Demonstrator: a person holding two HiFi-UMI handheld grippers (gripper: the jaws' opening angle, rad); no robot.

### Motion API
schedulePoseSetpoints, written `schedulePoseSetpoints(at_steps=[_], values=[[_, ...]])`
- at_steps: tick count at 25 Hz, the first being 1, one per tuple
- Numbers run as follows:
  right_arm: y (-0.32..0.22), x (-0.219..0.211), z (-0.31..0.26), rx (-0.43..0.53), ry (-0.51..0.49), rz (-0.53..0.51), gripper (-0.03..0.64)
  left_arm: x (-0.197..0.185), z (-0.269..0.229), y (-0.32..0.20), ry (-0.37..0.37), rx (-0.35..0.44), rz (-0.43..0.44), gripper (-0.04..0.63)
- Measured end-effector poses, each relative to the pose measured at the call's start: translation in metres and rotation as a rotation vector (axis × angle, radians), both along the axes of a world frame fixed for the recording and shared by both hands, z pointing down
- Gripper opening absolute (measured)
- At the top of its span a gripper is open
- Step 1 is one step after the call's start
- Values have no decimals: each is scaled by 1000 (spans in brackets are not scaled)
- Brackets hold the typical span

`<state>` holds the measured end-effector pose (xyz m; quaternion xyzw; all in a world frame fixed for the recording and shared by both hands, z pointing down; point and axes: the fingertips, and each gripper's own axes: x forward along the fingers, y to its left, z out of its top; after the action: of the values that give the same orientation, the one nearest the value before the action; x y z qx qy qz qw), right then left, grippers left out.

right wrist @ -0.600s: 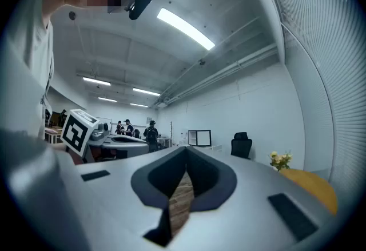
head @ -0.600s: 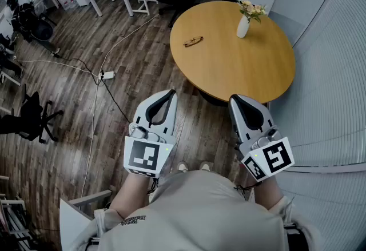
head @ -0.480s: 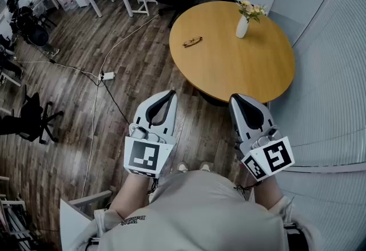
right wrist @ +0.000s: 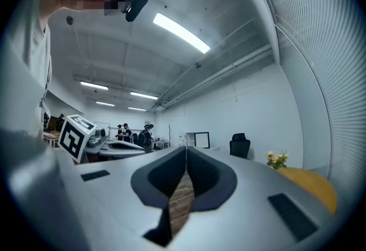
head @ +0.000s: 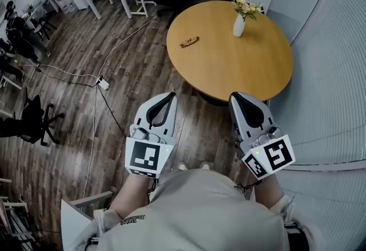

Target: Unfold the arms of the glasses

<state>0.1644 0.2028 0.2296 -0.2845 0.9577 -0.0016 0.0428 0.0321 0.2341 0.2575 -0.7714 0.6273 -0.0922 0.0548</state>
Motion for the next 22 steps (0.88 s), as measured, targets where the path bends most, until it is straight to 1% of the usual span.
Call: schedulePoseSetpoints(at_steps=[4, 11, 22], values=[[-5, 10, -1, -1, -1, 0, 31, 11, 2, -3, -9, -9, 3, 21], [-9, 24, 6, -11, 7, -10, 31, 23, 10, -6, -52, -21, 7, 21], [-17, 61, 26, -36, -2, -13, 31, 53, 20, -9, -73, -37, -25, 23]])
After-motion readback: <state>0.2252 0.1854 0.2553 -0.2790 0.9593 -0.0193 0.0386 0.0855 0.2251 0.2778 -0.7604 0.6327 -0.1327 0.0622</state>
